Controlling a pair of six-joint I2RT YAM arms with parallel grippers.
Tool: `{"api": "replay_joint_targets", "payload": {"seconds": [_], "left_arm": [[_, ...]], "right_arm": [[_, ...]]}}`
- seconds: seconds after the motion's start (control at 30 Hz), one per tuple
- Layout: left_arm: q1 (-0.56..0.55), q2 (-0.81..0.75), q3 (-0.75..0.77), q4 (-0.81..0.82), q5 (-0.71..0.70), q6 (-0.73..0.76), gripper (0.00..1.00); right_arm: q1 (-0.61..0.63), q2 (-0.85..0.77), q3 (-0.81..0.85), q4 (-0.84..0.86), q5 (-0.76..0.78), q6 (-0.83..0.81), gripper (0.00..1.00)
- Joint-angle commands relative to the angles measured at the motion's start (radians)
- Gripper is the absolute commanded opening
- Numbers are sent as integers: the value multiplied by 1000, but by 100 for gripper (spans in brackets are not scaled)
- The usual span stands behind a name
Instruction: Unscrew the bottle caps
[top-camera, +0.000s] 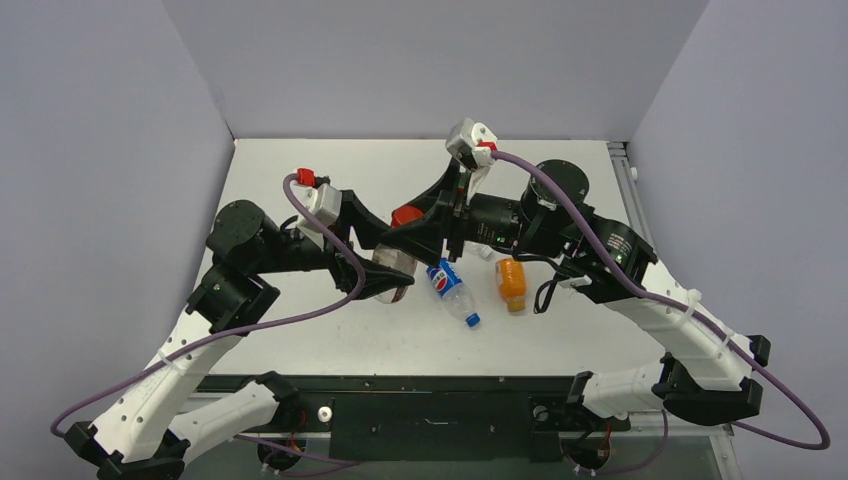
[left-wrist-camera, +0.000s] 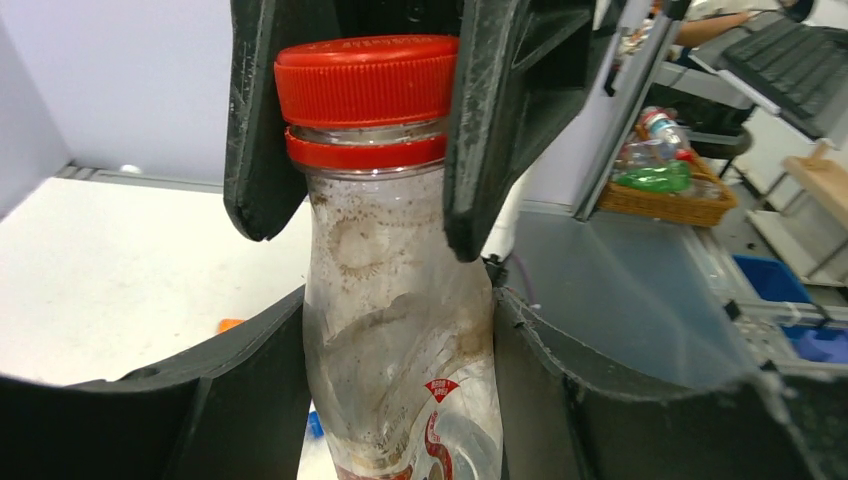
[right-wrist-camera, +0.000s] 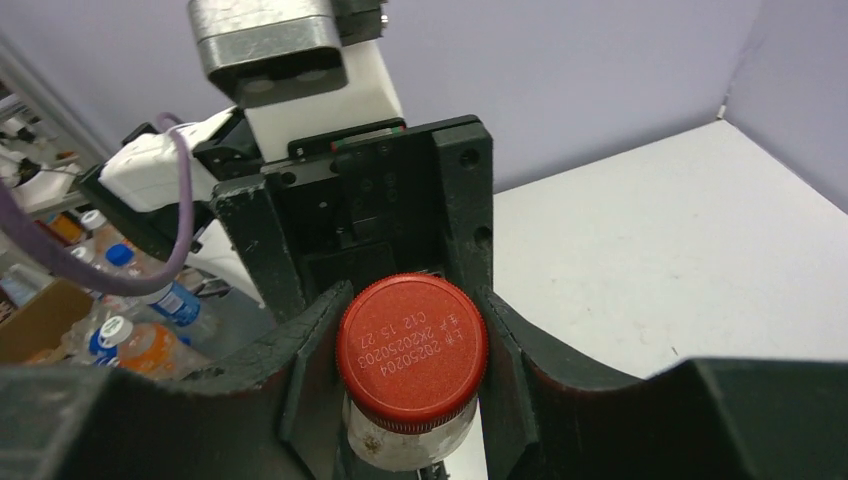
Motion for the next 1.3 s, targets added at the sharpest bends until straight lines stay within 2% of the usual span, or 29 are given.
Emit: {"api": "replay_joint_targets", "payload": {"seconds": [0.0, 0.1, 0.17, 0.2, 0.23, 0.3, 0.43, 0.6, 0.7, 0.8, 0.93, 1.03, 1.17, 1.2, 1.27], "left_arm": [[5, 5, 30, 55, 117, -138, 0], [5, 11, 33, 89, 137, -166, 0], [4, 10, 30, 93, 125, -156, 0], [5, 9, 25, 90, 105, -145, 0], [5, 5, 21, 87, 90, -119, 0], [4, -1, 9, 75, 36, -53, 0], [4, -23, -17, 2, -103, 99, 0], [4, -39, -36, -18, -189, 184, 0], [4, -41, -39, -23, -203, 189, 0], [5, -42, -41, -25, -217, 197, 0], [5, -40, -42, -29, -235, 204, 0], [5, -37, -39, -29, -238, 202, 0], [5, -31, -36, -25, -229, 195, 0], [5, -30, -35, -24, -217, 187, 0], [5, -30, -37, -17, -192, 172, 0]], "right_arm": [[-21, -55, -16, 138, -225, -13, 0], [-44, -56, -24, 146, -269, 10, 0], [-47, -44, -1, 114, -219, 11, 4], [-46, -40, 8, 85, -185, 15, 22], [-43, -33, 24, 69, -101, 18, 53], [-28, -16, 57, 14, 64, 24, 77], [3, 16, 100, -41, 285, 51, 82], [57, 66, 157, -76, 419, 45, 83], [68, 89, 187, -93, 426, 41, 84], [71, 103, 204, -99, 417, 40, 79], [72, 103, 203, -113, 413, 39, 67], [73, 99, 197, -114, 399, 35, 53], [70, 83, 188, -111, 359, 15, 29], [69, 78, 182, -107, 356, 11, 19], [57, 54, 156, -86, 294, 1, 11]]}}
